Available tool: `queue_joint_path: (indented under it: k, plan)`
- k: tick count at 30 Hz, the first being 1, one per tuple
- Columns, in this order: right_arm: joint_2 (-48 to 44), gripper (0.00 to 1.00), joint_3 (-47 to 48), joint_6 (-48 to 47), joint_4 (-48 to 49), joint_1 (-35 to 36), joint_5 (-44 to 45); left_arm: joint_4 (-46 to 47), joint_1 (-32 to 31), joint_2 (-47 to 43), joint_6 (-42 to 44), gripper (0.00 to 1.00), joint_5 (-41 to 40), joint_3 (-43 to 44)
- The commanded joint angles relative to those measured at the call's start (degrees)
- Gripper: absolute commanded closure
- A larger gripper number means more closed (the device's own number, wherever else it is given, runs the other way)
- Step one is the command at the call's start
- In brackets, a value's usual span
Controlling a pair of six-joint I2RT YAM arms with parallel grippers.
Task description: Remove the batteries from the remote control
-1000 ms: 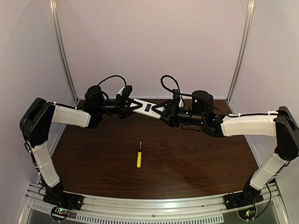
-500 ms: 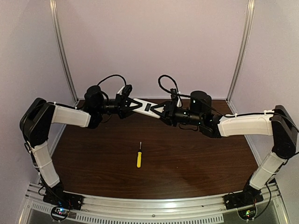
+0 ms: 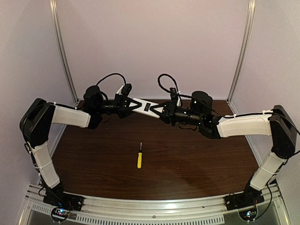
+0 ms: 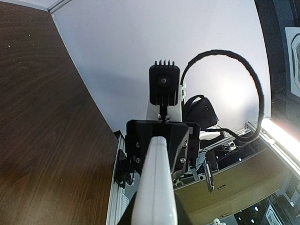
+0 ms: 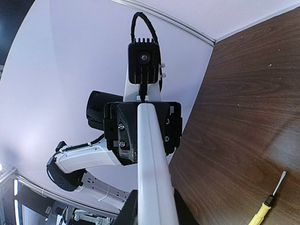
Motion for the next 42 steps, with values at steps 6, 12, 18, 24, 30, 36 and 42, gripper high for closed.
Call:
queue_joint_path:
  k: [6,12,18,24,30,36,42]
  plan:
    - [0.1,0.91,-0.7,-1.5,2.5,0.2,-2.5,1.3,0.0,0.6,-0.6,1.00,0.9,0.0]
    - [-0.3,0.91,-1.8,0.4,8.6,0.2,-6.1,14.4,0.3,3.2,-11.4,1.00,1.5,-0.5]
    - [-0.6,0.91,-1.6,0.3,10.6,0.2,-8.1,26.3,0.3,6.3,-20.2,1.00,1.2,-0.4]
    - [-0.9,0.88,-1.4,0.3,11.1,0.1,-9.6,26.4,0.3,6.4,-20.3,1.00,1.3,-0.3]
    - [-2.8,0.55,0.4,-5.0,-0.5,0.1,-5.9,26.1,0.3,6.2,-19.8,1.00,1.3,-0.4]
    - [-4.6,0.25,0.9,-6.9,-5.6,0.1,-3.2,25.7,0.8,6.2,-19.5,1.00,0.6,-1.0]
    - [-7.6,0.19,2.3,-10.6,-18.8,0.1,5.2,24.9,1.1,6.1,-18.9,1.00,0.2,-1.4]
